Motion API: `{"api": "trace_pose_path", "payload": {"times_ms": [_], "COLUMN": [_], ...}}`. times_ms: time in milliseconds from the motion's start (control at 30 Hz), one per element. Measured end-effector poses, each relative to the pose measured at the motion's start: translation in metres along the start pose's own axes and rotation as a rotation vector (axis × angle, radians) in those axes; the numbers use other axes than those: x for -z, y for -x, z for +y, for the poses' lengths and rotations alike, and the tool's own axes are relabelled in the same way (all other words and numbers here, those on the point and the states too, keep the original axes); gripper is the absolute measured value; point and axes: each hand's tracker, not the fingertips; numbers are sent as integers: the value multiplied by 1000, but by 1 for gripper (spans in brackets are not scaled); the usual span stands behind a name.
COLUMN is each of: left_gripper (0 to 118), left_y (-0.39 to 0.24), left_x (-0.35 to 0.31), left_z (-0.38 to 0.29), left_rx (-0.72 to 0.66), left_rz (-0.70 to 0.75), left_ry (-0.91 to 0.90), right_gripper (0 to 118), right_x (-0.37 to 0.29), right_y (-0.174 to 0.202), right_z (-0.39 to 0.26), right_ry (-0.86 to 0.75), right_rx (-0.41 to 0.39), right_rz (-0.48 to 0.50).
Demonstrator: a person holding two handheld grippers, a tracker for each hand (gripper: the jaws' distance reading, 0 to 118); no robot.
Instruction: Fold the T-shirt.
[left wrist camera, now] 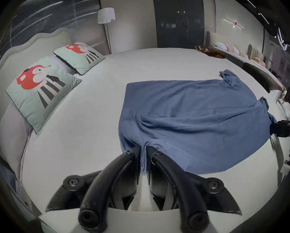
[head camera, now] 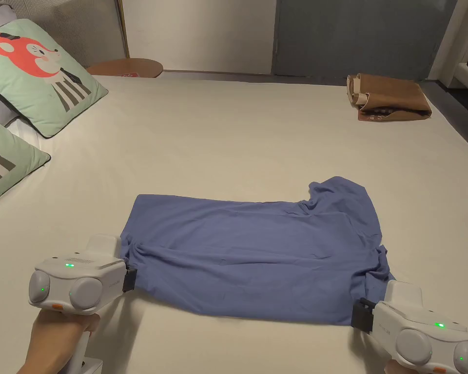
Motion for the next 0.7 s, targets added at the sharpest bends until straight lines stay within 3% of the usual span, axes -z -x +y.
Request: {"api": "trace_pose_path", "payload": {"times_ms": [33,200,400,567,700], "left_gripper": [4,4,4,4,4], "left_y": [1,11,12,8,9], "left_x": [-1,-5,-21,-47,-54], "left_z": [-1,-8,-25,-53,-80], "left_rx": [-4,-44,-89,-97,-102], "left_rz": [2,22,23,20,17], "left_ry": [2,9,25,35,71], "right_gripper": [21,18,18,18,18], "right_x": [-1,-37,-57,-99,-98], "right_y": [-1,2,5,0,-18], "right_z": [-1,5,1,-15,-41], "right_ry": [-1,-78,-151,-157,-120], "right_rx": [3,-26,-196,-204,-142], "right_rz": [3,-11,-88,-89,-63]}}
